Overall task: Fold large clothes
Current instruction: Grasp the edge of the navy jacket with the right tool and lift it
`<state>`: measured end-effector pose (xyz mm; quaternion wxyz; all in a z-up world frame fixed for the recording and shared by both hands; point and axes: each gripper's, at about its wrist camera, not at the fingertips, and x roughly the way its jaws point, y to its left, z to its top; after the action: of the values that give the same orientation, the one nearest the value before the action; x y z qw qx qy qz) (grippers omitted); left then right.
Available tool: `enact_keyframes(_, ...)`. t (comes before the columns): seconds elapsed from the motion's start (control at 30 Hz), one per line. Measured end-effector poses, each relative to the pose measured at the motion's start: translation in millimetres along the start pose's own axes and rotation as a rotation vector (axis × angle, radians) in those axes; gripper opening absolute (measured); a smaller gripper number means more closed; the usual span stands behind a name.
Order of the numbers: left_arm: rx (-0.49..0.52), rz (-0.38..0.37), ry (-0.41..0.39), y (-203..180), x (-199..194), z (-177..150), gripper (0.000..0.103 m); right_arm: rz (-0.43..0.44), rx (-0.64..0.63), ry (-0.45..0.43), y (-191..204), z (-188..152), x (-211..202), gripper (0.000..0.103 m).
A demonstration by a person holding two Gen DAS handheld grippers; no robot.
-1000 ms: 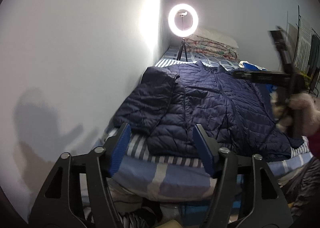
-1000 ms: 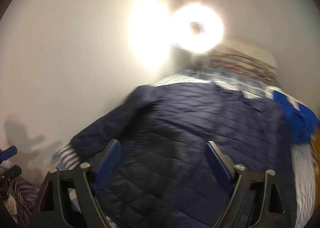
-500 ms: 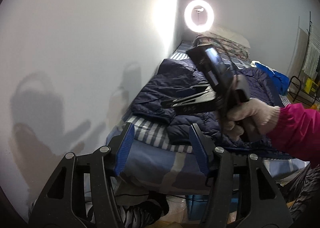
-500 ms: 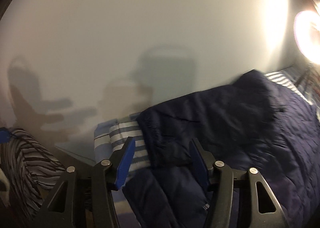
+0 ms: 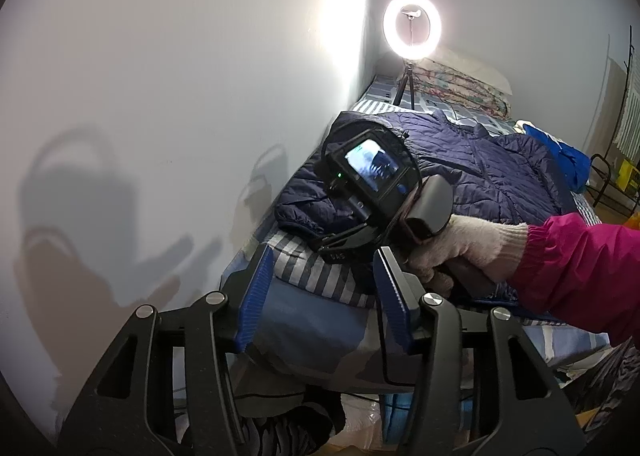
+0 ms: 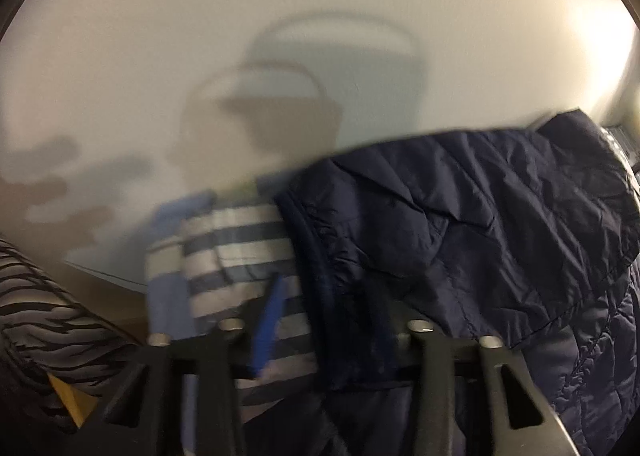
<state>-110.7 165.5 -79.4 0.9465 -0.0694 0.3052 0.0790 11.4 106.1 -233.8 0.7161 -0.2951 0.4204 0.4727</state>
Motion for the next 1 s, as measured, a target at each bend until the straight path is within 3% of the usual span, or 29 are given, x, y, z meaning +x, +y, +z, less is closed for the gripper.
enact_keyframes(0.13,0.017,-0.001,-0.007,-4.7,2.4,5.8,0.050,0.015,0.030,-0.012,-7.5,2.1,2.0,0.010)
enact_keyframes(0.33,0.043,-0.008,-0.031,-11.8,0.5,16.3,0.050,0.127,0.207,-0.155,-50.7,6.2,-37.1,0.008)
enact_keyframes(0.53,0.059,-0.033,-0.025,-25.3,12.8,44.4,0.050,0.175,0.433,-0.337,-121.9,1.7,-94.2,0.008)
enact_keyframes(0.67,0.039,-0.057,-0.013,-37.9,34.3,85.4,0.049,0.145,0.537,-0.421,-162.9,-7.5,-123.3,0.008)
enact_keyframes(0.8,-0.048,-0.105,-0.024,-52.9,61.4,144.6,0.049,0.109,0.647,-0.499,-212.8,-20.0,-155.1,0.008)
enact_keyframes(1.0,-0.058,-0.166,-0.096,-97.7,82.5,202.9,0.048,0.000,0.784,-0.593,-279.6,-55.4,-205.9,0.008)
